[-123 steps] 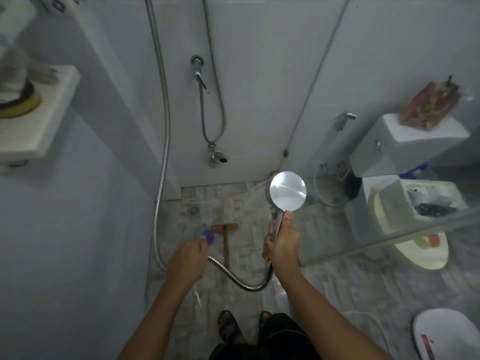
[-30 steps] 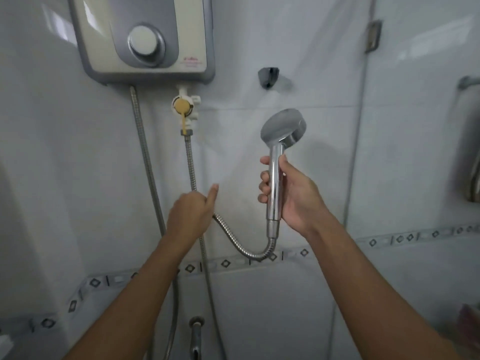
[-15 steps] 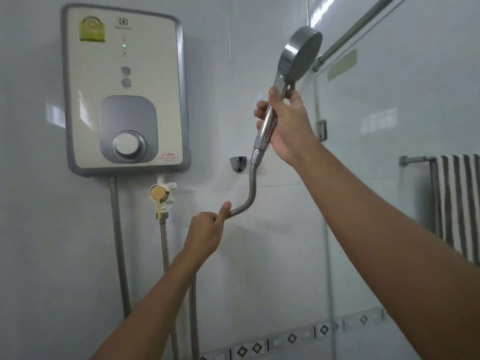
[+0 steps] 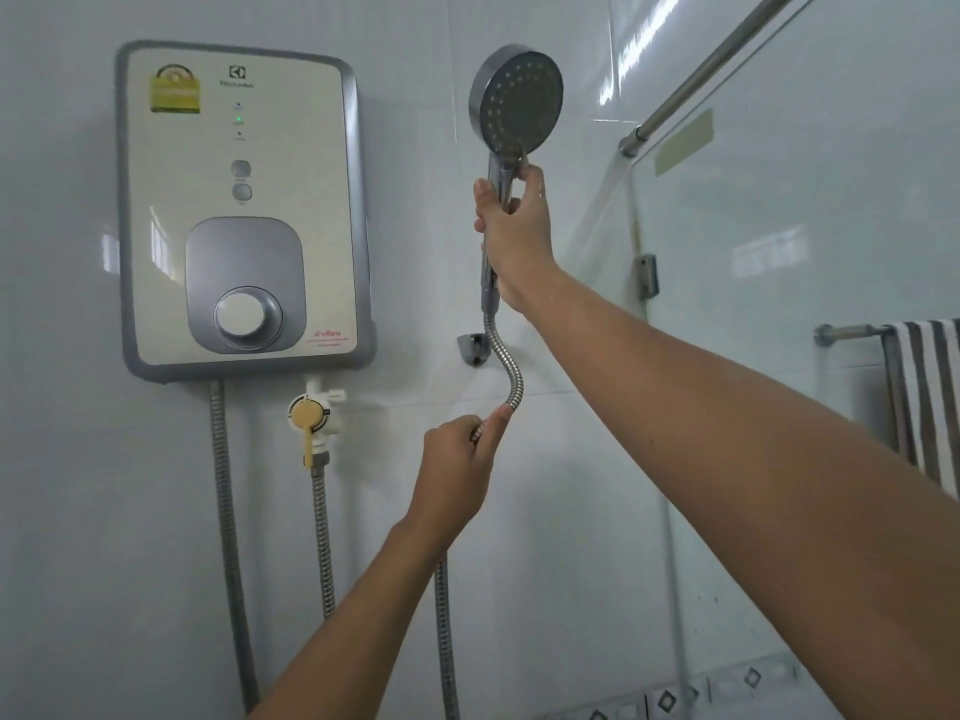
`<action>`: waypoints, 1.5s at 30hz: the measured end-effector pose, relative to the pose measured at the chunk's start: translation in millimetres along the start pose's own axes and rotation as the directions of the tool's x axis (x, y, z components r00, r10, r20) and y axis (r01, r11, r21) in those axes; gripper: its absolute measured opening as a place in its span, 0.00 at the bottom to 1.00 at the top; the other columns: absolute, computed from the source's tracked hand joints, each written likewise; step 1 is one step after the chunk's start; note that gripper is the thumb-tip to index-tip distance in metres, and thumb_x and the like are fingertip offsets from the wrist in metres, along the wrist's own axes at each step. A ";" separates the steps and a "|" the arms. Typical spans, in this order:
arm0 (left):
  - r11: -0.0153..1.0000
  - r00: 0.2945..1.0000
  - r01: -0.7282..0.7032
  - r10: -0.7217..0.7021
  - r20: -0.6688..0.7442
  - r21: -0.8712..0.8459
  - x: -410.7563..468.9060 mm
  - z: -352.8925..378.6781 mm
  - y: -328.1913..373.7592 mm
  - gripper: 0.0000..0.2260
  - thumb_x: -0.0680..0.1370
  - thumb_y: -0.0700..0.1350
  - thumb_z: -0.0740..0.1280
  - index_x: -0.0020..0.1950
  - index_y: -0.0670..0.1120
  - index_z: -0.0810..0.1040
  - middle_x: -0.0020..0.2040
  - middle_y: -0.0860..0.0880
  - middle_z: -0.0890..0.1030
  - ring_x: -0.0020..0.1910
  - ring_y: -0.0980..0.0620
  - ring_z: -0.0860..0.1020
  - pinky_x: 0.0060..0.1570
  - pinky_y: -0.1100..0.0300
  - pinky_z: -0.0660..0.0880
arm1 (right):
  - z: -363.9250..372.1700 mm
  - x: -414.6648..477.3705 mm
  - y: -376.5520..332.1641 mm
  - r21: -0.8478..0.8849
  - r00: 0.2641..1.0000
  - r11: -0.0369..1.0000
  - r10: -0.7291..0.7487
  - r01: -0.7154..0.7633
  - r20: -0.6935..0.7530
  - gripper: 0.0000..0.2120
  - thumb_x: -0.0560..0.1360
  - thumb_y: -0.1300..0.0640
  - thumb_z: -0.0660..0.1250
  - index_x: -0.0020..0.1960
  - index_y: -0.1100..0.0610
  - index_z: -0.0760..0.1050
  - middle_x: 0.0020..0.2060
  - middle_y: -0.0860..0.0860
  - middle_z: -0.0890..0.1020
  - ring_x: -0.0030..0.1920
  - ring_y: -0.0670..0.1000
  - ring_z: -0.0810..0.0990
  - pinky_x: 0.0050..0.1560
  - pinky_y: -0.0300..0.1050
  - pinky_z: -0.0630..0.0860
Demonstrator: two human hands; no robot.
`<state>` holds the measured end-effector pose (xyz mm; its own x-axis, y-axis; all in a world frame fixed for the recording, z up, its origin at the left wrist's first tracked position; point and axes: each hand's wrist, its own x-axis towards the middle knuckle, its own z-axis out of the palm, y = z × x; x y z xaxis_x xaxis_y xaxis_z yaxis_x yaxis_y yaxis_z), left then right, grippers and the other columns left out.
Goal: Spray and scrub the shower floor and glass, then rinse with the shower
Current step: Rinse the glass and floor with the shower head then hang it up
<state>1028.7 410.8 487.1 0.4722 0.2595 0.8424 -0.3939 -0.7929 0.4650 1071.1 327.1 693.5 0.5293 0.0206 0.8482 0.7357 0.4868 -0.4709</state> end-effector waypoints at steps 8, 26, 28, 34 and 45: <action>1.000 1.000 -0.007 0.007 0.028 -0.009 -3.0 -0.9 1.8 0.26 0.81 0.58 0.64 0.32 0.46 0.57 0.27 0.52 0.57 0.28 0.54 0.55 0.27 0.61 0.55 | 4.6 6.4 0.8 0.021 0.998 0.998 0.055 -0.056 0.021 0.12 0.82 0.55 0.66 0.63 0.52 0.67 0.42 0.51 0.74 0.38 0.48 0.75 0.32 0.30 0.73; 0.984 0.974 0.159 -0.170 0.150 0.082 -32.0 34.5 -17.3 0.23 0.84 0.56 0.58 0.34 0.45 0.60 0.29 0.51 0.62 0.28 0.54 0.59 0.27 0.64 0.58 | 3.8 -16.8 40.9 -0.104 0.984 0.983 0.162 -0.153 0.080 0.19 0.81 0.55 0.66 0.70 0.52 0.66 0.45 0.49 0.75 0.42 0.48 0.75 0.41 0.39 0.72; 0.981 0.970 0.177 -0.187 0.155 0.080 -35.1 38.1 -19.7 0.23 0.84 0.56 0.57 0.34 0.46 0.60 0.29 0.52 0.63 0.28 0.54 0.60 0.26 0.63 0.59 | 3.3 -22.2 45.3 -0.104 0.986 0.985 0.146 -0.137 0.079 0.19 0.82 0.54 0.66 0.70 0.52 0.66 0.44 0.48 0.74 0.43 0.48 0.75 0.42 0.38 0.73; 0.966 0.954 0.241 -0.253 0.163 0.090 -42.2 40.6 -30.1 0.22 0.85 0.57 0.55 0.35 0.46 0.62 0.30 0.52 0.66 0.29 0.54 0.63 0.29 0.61 0.60 | 2.4 -33.3 41.6 -0.153 0.981 0.972 0.188 -0.179 0.047 0.17 0.82 0.56 0.65 0.68 0.51 0.63 0.49 0.52 0.76 0.39 0.46 0.74 0.36 0.38 0.72; 0.957 0.918 0.265 -0.287 0.274 0.114 -113.2 20.7 -81.7 0.18 0.82 0.54 0.63 0.69 0.48 0.67 0.50 0.49 0.78 0.45 0.53 0.78 0.45 0.57 0.76 | -24.2 -153.2 78.5 -0.071 0.996 0.997 0.013 -0.007 0.088 0.12 0.80 0.56 0.67 0.62 0.53 0.71 0.53 0.55 0.78 0.51 0.50 0.79 0.54 0.40 0.78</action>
<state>1023.7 434.8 348.1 0.7626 0.3148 0.5651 -0.1615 -0.7533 0.6376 1057.9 341.0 520.7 0.4998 0.1037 0.8599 0.7602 0.4232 -0.4929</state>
